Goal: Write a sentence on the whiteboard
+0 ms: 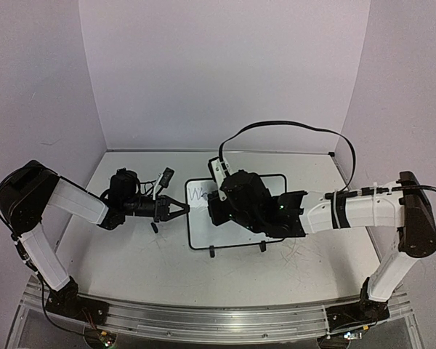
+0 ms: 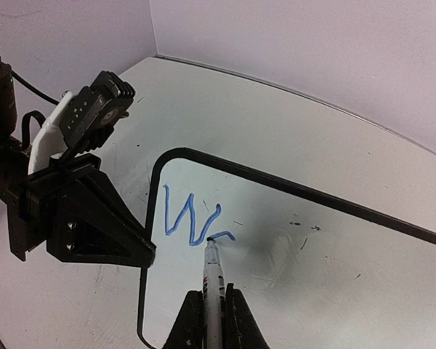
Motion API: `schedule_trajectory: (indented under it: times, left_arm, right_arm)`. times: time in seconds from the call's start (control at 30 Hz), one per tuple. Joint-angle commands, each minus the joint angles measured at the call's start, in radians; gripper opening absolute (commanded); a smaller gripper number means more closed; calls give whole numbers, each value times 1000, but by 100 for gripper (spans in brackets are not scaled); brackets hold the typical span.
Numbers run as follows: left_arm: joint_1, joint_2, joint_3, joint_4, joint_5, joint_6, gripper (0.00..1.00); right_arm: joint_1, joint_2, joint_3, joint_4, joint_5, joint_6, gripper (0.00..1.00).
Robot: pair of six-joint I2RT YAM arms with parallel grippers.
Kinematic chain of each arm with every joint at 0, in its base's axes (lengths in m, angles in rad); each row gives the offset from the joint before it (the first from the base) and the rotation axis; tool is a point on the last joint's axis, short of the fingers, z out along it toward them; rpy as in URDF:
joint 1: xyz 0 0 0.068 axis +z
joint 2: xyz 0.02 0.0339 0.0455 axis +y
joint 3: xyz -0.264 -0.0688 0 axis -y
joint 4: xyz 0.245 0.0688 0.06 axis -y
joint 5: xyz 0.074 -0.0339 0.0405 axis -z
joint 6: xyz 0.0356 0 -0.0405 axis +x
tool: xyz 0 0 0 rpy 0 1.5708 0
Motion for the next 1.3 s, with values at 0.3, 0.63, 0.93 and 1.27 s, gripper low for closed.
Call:
schedule_trajectory:
  times: [0.3, 0.63, 0.93, 1.27]
  left_arm:
    - [-15, -28, 25, -3, 45, 9, 0]
    - [-15, -29, 24, -5, 44, 8, 0]
    - [-15, -29, 24, -5, 45, 9, 0]
    - [-15, -31, 26, -5, 47, 8, 0]
  right_arm:
    - [-4, -17, -21, -32, 18, 20, 0]
    - [-4, -36, -24, -35, 53, 15, 0]
    - [-4, -55, -34, -37, 73, 9, 0]
    - [-14, -34, 3, -12, 88, -5, 0]
